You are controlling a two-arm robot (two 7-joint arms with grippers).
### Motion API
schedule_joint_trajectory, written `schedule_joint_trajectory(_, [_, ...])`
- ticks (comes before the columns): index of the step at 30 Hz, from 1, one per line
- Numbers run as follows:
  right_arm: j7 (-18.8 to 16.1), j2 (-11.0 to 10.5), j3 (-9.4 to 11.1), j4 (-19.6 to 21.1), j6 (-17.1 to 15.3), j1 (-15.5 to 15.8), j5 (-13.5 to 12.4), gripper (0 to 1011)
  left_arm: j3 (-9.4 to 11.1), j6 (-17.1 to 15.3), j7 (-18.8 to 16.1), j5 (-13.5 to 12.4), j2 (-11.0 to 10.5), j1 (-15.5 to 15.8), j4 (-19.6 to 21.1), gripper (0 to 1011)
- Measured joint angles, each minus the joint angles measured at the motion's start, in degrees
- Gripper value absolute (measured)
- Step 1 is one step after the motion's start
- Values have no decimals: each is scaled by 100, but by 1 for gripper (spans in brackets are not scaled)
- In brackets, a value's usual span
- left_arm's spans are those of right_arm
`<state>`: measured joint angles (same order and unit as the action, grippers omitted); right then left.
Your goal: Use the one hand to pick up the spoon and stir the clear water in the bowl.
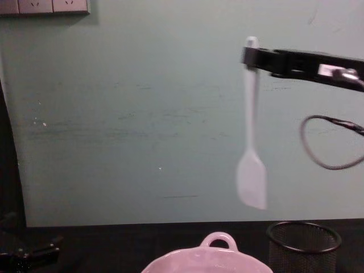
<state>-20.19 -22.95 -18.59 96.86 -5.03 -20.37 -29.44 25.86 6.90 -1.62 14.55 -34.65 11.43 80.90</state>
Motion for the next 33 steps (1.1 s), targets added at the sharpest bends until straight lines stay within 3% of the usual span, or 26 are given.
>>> schedule_joint_trajectory(5, [66,-148,309,-214,62,91,-103,110,0,0,0,0,0,0,0,1011])
schedule_joint_trajectory(11, [47,-78,507,-606,156,131,-375,110,0,0,0,0,0,0,0,1011])
schedule_joint_trajectory(33, [14,391,586,-1579,352,468,-1196,110,0,0,0,0,0,0,0,1011])
